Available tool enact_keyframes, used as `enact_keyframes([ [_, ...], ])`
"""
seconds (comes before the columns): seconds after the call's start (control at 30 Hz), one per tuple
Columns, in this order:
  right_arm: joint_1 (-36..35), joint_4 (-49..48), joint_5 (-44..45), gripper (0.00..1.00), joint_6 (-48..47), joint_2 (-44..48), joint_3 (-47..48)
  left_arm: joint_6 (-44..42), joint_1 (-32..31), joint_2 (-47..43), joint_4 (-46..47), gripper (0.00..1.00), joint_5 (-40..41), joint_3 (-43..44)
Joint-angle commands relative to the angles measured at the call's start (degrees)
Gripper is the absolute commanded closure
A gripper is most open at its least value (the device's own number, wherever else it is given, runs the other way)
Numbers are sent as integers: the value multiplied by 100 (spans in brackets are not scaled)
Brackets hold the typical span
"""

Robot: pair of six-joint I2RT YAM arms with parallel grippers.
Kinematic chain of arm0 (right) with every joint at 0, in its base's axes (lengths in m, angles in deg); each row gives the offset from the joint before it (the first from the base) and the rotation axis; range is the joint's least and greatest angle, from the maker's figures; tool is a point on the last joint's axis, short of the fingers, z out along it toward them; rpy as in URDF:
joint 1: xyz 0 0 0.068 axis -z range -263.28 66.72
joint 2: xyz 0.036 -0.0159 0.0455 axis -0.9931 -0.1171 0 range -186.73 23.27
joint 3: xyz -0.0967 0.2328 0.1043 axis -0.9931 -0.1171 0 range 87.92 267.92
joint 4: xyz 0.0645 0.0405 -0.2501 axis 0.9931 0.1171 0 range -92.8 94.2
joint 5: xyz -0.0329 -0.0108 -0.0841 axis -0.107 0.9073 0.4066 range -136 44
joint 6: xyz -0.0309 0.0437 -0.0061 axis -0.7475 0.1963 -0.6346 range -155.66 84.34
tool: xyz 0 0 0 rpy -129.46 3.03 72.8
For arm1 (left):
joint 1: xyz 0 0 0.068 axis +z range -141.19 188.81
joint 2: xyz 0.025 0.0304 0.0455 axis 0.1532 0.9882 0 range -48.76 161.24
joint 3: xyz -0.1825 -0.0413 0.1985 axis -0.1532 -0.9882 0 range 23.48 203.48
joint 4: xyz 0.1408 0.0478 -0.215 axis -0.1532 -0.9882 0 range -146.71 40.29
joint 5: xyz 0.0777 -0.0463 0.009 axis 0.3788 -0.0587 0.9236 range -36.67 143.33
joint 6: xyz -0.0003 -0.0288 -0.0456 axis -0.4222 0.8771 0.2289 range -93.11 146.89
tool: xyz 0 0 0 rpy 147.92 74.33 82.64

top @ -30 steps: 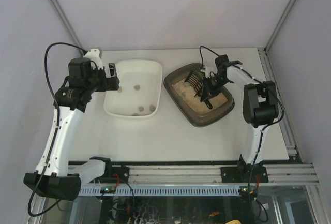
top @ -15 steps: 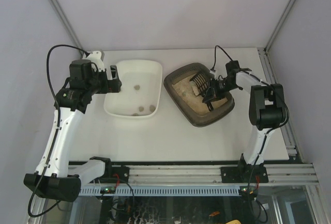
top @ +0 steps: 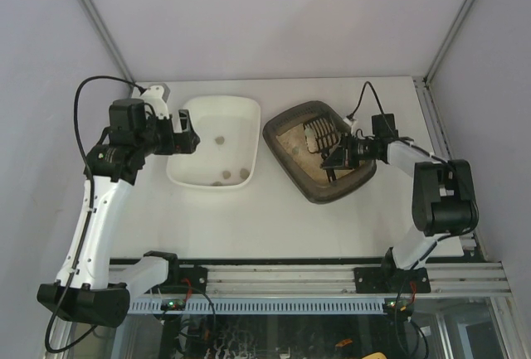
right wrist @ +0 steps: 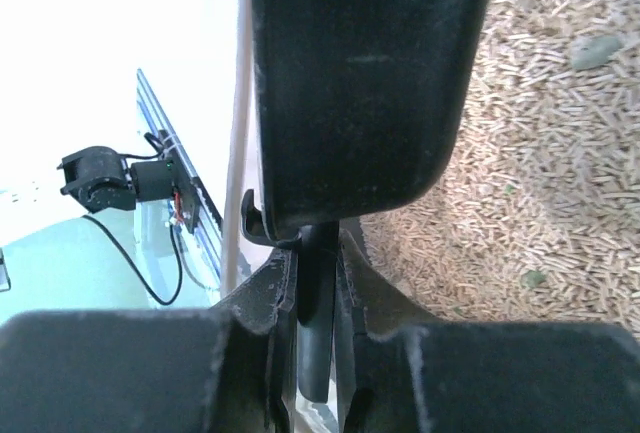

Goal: Clean the litter box

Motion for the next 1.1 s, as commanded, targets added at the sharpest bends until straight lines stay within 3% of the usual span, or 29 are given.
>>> enact_keyframes([
  [0.0, 85, -2315, -759, 100, 1310, 679, -722, -101, 64, -101, 49, 0, -439, 102],
  [0.2, 116, -4292, -1147, 100, 2676, 723, -1367, -142, 130, -216, 97, 0, -169, -36],
  [0.3, 184, -6069, -1268, 100, 3766, 566, -1814, -207, 173, -260, 178, 0, 34, -243],
  [0.5, 213, -10421, -1293, 100, 7058, -583, -2484, -473, 180, -526, 219, 0, 404, -459],
  [0.6, 115, -10710, -1267, 100, 7414, -866, -2574, -721, 183, -596, -5, 0, 765, -453],
  [0.93, 65, -10702, -895, 100, 7604, -216, -3165, -693, 172, -654, -347, 0, 1426, -989],
  [1.07, 429, -10694, -712, 100, 7826, 195, -3386, -682, 176, -705, -346, 0, 1545, -1113],
])
